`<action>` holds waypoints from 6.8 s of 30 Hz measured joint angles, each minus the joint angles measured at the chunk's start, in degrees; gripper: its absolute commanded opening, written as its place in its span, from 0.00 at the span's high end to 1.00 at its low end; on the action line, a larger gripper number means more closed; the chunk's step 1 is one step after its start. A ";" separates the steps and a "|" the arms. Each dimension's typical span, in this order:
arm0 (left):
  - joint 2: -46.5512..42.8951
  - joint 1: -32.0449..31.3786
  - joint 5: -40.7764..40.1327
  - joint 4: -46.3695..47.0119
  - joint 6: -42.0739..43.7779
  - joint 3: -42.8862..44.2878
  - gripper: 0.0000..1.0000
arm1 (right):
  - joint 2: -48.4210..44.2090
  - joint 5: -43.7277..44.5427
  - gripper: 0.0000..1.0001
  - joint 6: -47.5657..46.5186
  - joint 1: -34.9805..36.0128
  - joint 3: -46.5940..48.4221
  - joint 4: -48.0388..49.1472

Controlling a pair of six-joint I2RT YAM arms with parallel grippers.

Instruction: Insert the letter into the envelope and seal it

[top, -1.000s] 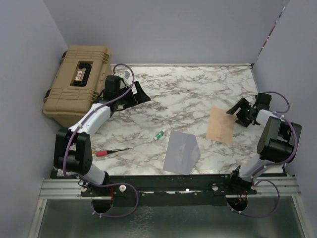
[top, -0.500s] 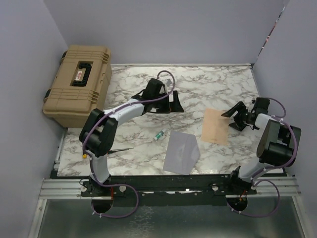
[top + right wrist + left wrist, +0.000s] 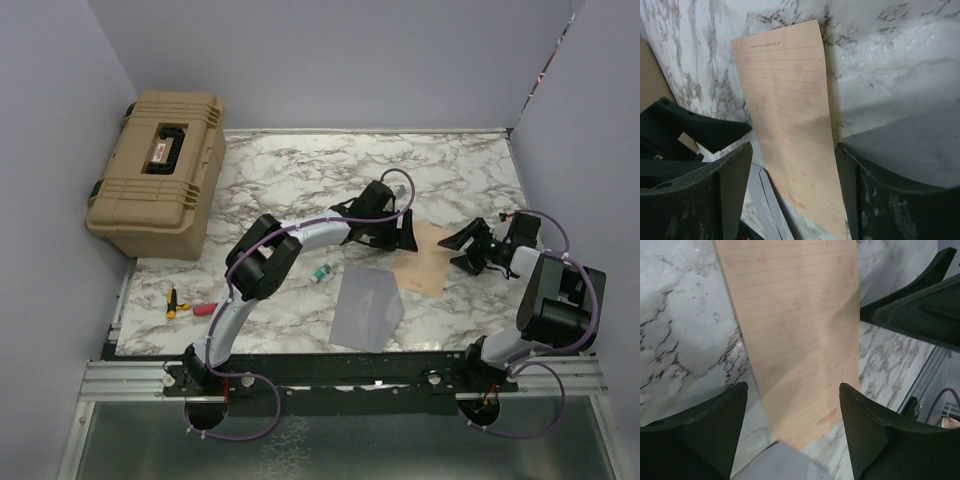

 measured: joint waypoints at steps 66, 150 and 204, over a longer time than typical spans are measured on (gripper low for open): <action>-24.04 22.60 -0.96 -18.73 7.06 14.67 0.01 | -9.64 -24.09 0.99 33.77 11.19 24.00 47.21; -34.64 22.05 19.32 10.29 -2.45 -4.55 1.00 | -15.15 -38.05 0.20 28.00 24.17 31.15 49.22; -43.71 21.38 -2.60 -14.01 27.71 -10.34 0.52 | -6.05 -37.44 0.99 -22.25 32.57 42.60 -10.54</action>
